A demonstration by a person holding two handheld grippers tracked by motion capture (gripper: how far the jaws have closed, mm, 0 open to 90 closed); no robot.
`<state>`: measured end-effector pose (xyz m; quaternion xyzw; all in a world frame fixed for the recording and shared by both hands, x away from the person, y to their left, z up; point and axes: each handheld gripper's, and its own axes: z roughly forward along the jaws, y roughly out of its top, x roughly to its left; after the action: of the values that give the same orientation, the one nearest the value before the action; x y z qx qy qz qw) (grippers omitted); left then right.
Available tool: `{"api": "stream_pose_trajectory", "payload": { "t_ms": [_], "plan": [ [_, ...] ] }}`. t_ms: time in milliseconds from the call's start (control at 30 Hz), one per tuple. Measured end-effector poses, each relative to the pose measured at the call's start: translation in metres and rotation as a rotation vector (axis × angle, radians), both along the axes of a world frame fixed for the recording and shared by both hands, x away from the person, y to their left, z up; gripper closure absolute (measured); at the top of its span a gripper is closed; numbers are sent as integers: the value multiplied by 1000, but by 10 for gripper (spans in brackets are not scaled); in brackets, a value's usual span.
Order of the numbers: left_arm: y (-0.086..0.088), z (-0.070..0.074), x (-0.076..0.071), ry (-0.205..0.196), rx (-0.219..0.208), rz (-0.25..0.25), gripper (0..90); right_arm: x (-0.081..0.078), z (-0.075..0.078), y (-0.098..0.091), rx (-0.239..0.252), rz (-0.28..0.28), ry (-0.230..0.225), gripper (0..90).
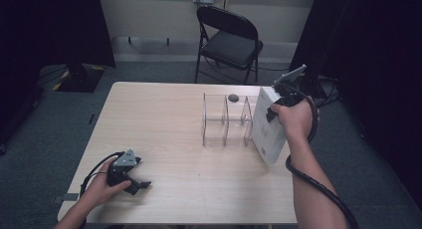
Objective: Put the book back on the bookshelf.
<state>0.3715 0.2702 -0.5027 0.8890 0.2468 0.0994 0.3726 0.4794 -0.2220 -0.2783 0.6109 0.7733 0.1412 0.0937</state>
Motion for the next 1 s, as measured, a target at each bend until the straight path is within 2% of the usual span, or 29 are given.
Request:
{"api": "stream_pose_trajectory", "payload": {
  "t_ms": [1000],
  "plan": [
    [0, 0, 0, 1, -1, -1, 0, 17, -1, 0, 18, -59, -18, 523]
  ]
}}
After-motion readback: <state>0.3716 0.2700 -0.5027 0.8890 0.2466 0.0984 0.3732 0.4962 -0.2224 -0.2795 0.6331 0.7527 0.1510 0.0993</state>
